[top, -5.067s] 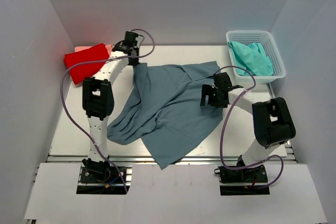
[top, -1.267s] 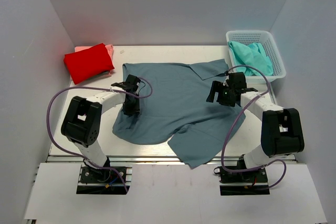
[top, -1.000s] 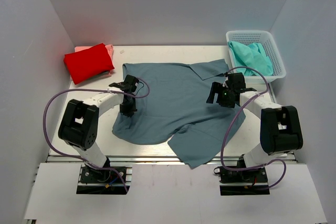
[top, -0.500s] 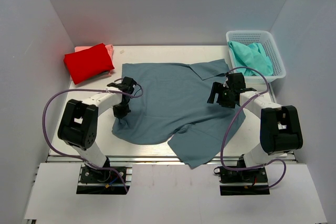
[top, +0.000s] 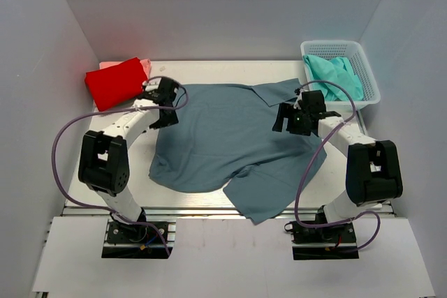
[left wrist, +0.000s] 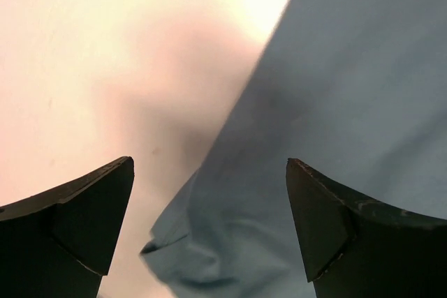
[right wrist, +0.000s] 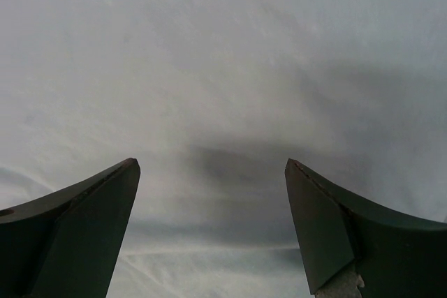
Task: Fold and stack the t-shirts
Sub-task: Flatten out the tshirt
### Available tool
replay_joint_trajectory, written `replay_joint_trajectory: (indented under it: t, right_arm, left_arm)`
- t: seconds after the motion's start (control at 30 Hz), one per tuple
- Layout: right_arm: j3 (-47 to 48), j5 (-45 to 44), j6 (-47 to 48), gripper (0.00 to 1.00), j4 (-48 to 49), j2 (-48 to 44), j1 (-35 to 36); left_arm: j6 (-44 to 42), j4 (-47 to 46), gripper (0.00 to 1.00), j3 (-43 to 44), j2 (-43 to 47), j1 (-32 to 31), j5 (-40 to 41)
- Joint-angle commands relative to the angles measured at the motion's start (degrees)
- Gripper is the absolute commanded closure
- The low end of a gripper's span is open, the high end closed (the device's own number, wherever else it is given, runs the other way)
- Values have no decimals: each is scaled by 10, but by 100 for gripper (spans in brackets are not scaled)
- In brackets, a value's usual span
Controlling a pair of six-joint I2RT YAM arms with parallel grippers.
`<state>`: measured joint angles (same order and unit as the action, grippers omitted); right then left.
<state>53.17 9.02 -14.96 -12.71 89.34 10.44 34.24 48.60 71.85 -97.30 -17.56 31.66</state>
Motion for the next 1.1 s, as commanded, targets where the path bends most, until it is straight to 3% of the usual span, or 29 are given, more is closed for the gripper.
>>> replay_joint_trajectory:
  t: [0.0, 0.13, 0.27, 0.47, 0.83, 1.07]
  right_arm:
    - [47, -30, 6, 9, 10, 5, 16]
    - [119, -71, -29, 9, 13, 61, 19]
    - [221, -137, -63, 9, 0, 157, 15]
    - [365, -147, -81, 9, -17, 283, 11]
    - [409, -224, -105, 9, -31, 341, -5]
    - [429, -197, -89, 11, 7, 375, -13]
  left_arm:
    - [-55, -57, 0, 43, -3, 1, -17]
    - [-145, -136, 0, 80, -26, 1, -117]
    - [-174, -171, 0, 122, -103, 1, -154]
    - [-187, -171, 0, 157, -179, 1, -172]
    - [-193, -185, 0, 138, -219, 1, -183]
    - [-198, -190, 0, 128, -224, 1, -183]
